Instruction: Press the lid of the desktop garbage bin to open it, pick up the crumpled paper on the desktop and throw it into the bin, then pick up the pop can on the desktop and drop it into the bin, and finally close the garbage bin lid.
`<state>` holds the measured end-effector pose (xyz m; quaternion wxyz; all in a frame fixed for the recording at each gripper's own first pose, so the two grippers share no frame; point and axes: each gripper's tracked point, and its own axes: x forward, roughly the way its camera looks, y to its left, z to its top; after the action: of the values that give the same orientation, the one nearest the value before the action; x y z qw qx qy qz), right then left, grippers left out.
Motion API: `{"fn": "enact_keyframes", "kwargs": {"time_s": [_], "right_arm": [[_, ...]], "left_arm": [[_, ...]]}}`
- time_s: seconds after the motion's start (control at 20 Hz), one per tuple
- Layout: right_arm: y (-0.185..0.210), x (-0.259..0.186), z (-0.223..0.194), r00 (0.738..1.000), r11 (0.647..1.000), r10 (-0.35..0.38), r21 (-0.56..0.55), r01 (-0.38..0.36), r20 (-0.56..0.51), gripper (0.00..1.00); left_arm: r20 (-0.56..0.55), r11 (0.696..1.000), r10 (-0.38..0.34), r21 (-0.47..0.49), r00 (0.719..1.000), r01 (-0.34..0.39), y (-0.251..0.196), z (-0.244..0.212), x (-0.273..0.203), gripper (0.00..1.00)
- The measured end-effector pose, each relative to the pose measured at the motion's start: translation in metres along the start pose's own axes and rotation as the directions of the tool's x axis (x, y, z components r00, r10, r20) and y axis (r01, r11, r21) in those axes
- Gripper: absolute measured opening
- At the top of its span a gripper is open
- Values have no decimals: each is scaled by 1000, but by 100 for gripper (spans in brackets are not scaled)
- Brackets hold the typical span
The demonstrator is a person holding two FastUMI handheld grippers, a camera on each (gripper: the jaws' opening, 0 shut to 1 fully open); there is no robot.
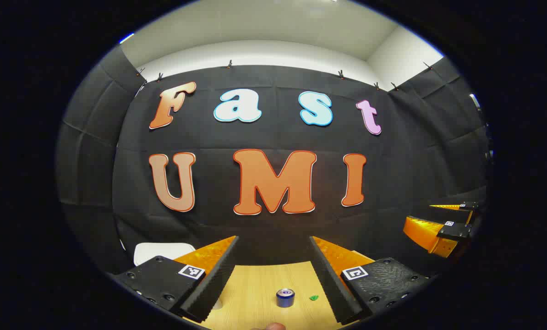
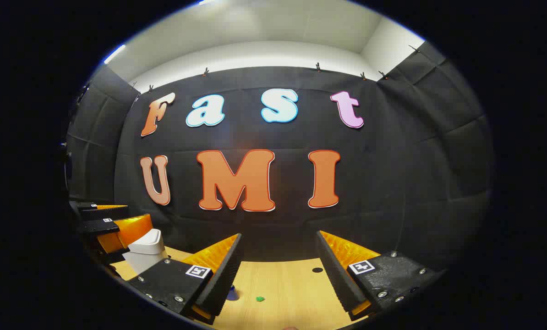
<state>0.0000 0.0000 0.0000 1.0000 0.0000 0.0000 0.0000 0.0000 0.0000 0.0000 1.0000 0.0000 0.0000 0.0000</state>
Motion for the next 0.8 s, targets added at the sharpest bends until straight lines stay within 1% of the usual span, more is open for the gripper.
{"fn": "enact_keyframes", "kwargs": {"time_s": [0.2, 0.35, 0.5, 0.65, 0.7, 0.75, 0.8], "right_arm": [[16, -5, -4, 1000, 1000, -16, -12, 15, -11, 93], [30, -12, -11, 999, 999, -30, -23, 29, -25, 93], [40, -15, -20, 998, 998, -37, -48, 34, -52, 93], [42, -10, -28, 997, 998, -18, -68, 13, -73, 93], [40, -3, -29, 997, 998, -9, -67, 5, -71, 89], [39, 4, -28, 997, 998, 6, -58, -10, -72, 93], [38, 11, -30, 997, 999, 24, -46, -27, -76, 93]], "left_arm": [[10, 999, 48, 5, 999, -49, 13, -3, -11, 93], [-16, 1000, 19, -9, 1000, -19, 12, -15, -19, 93], [-39, 999, 31, -23, 999, -32, 24, -25, -27, 93], [-54, 996, 74, -46, 996, -76, 32, -34, -25, 92], [-57, 994, 90, -50, 994, -93, 34, -35, -23, 93], [-56, 992, 115, -52, 992, -118, 36, -36, -20, 92], [-58, 989, 134, -56, 989, -137, 36, -36, -17, 92]]}}
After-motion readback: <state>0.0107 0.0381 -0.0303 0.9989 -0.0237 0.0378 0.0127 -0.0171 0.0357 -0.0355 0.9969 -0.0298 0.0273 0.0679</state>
